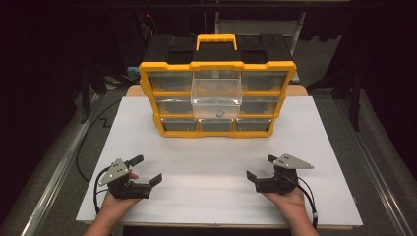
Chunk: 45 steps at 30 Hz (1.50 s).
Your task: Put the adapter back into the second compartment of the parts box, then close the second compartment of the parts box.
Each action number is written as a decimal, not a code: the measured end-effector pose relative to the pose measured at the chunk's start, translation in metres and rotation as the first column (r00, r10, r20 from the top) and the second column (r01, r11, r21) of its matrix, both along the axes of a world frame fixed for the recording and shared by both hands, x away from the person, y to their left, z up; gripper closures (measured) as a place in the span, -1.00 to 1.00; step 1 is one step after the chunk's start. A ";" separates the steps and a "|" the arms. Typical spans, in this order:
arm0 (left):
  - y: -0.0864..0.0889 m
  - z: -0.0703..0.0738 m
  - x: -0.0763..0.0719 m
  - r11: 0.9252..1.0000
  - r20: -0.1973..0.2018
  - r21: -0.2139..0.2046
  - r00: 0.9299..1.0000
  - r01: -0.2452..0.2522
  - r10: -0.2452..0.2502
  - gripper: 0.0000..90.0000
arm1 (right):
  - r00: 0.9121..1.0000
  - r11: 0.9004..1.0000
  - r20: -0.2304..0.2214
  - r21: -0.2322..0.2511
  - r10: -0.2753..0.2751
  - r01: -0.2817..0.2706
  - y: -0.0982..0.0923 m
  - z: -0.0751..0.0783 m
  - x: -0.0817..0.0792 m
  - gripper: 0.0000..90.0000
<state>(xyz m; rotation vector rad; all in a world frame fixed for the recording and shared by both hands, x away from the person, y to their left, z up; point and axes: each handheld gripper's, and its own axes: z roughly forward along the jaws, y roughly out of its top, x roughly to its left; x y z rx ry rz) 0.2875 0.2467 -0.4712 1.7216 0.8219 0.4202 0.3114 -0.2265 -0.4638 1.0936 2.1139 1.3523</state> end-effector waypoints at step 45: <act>-0.003 -0.001 0.000 0.999 0.013 0.035 1.000 -0.023 0.023 -0.99 | 0.996 0.998 0.071 0.035 -0.063 0.060 -0.016 0.002 -0.014 -0.56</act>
